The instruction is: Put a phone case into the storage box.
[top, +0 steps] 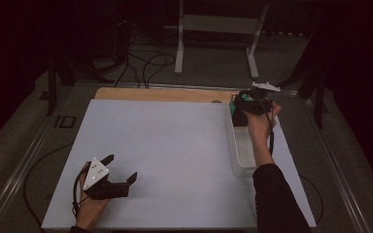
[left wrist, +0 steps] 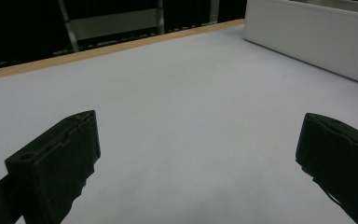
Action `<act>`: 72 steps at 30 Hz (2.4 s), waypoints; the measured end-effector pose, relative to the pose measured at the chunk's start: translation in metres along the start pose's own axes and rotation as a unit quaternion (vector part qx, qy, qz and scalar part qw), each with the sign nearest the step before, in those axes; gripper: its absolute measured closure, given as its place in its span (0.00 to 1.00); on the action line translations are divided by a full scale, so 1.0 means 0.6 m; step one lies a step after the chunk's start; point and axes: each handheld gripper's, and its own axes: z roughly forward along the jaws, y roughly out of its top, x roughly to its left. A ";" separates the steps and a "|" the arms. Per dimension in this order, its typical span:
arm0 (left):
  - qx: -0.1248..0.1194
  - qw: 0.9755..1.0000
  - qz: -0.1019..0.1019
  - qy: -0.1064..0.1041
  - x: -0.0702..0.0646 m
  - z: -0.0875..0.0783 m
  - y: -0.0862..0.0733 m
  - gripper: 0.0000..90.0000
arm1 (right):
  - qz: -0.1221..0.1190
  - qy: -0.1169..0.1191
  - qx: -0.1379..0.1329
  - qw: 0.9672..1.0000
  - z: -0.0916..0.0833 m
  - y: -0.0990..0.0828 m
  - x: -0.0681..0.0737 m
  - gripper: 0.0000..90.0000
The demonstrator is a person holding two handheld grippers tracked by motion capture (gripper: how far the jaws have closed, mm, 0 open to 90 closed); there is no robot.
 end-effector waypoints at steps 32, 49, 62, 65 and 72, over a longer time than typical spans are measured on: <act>-0.004 1.000 -0.011 -0.001 0.003 -0.003 0.000 0.00 | -0.016 0.006 0.039 0.999 0.051 -0.008 0.012 0.10; -0.003 1.000 -0.012 0.001 0.003 -0.002 0.000 0.00 | -0.025 0.034 0.000 0.999 0.015 0.003 0.010 0.10; 0.002 1.000 -0.014 0.000 0.007 -0.009 0.010 0.00 | -0.074 0.086 -0.020 0.993 -0.033 -0.010 0.035 0.10; 0.005 1.000 -0.015 0.000 0.007 -0.009 0.011 0.00 | -0.078 0.096 -0.024 0.992 -0.046 -0.013 0.037 0.10; 0.007 1.000 -0.014 0.001 0.008 -0.011 0.016 0.00 | -0.080 0.119 -0.037 0.989 -0.079 -0.027 0.038 0.10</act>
